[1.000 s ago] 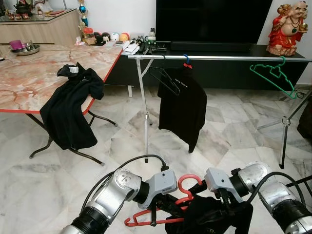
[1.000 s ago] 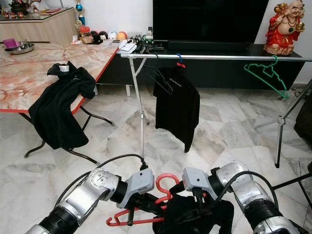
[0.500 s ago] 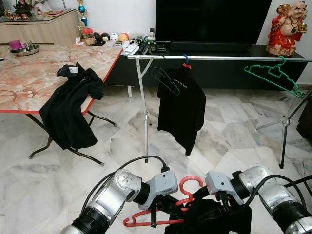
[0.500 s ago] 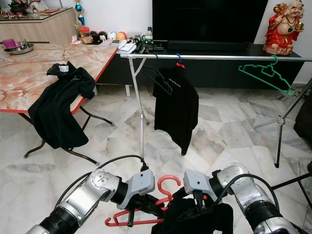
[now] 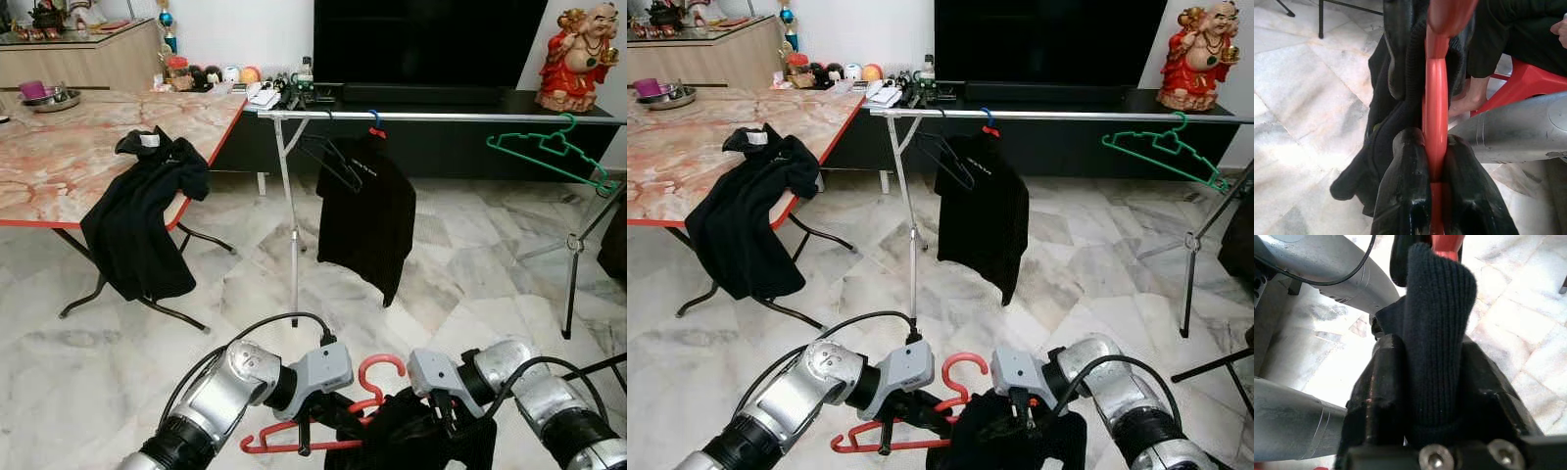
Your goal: Hang hanger
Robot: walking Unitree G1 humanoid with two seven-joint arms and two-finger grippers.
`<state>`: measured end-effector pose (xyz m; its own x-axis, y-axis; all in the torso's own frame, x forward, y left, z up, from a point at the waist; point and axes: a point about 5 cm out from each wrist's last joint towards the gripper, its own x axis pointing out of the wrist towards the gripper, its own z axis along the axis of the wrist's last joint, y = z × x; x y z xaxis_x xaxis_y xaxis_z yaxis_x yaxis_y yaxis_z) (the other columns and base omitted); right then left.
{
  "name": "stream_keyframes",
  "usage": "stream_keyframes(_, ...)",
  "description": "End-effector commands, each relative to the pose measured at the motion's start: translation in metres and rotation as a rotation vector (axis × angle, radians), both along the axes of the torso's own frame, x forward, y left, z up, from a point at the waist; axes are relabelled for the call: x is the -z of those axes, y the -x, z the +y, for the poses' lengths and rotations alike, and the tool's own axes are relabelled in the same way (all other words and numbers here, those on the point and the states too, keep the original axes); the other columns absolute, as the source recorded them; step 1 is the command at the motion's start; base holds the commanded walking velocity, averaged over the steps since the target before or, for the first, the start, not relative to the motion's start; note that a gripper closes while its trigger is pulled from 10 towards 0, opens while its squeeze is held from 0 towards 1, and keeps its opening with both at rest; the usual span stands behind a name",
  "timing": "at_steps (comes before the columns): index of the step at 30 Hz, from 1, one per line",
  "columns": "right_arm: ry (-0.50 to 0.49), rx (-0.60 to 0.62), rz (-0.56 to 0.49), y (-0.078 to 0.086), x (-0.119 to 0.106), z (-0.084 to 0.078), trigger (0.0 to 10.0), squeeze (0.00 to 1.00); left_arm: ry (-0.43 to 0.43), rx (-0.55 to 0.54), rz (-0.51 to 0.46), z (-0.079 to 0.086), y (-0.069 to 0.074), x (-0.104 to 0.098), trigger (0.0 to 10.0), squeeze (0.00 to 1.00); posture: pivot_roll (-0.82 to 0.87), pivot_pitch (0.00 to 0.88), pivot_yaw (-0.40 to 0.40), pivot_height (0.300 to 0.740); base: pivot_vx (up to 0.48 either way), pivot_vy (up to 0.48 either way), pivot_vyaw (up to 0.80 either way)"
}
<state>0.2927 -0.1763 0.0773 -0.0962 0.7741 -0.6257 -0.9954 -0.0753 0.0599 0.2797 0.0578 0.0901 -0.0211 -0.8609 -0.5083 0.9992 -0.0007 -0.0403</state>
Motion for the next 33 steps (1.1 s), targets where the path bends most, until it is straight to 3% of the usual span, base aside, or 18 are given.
stream_keyframes(1, 0.001, -0.001, 0.008, 0.003, 0.004, 0.001, 0.0, 0.00, 0.045, 0.022, -0.047, -0.007, -0.002, -0.013, 10.0, 0.00, 0.04, 0.000, -0.006, 0.740, 0.000, 0.000, 0.00)
stream_keyframes(15, 0.011, -0.002, 0.017, 0.005, 0.008, 0.000, 0.0, 0.00, 0.057, -0.022, -0.061, -0.006, -0.005, -0.016, 10.0, 0.00, 0.04, 0.000, -0.015, 0.740, 0.000, 0.000, 0.00)
stream_keyframes(25, 0.030, -0.006, 0.019, 0.007, 0.012, 0.000, 0.0, 0.00, 0.082, -0.060, -0.137, -0.013, -0.013, -0.024, 10.0, 0.00, 0.04, 0.000, -0.017, 0.740, 0.000, 0.000, 0.00)
stream_keyframes(26, 0.030, -0.006, 0.018, 0.007, 0.012, 0.001, 0.0, 0.00, 0.078, -0.067, -0.139, -0.012, -0.014, -0.022, 10.0, 0.14, 0.04, 0.000, -0.016, 0.740, 0.000, 0.000, 0.00)
stream_keyframes(27, 0.030, -0.006, 0.017, 0.007, 0.012, 0.001, 0.0, 0.00, 0.075, -0.068, -0.124, -0.011, -0.014, -0.021, 10.0, 1.00, 0.04, 0.000, -0.016, 0.740, 0.000, 0.000, 0.00)
stream_keyframes(33, 0.045, -0.001, 0.013, 0.008, 0.013, 0.000, 0.0, 0.00, 0.060, -0.048, -0.075, 0.001, -0.008, -0.017, 10.0, 1.00, 0.04, 0.002, -0.017, 0.740, 0.000, 0.000, 0.00)
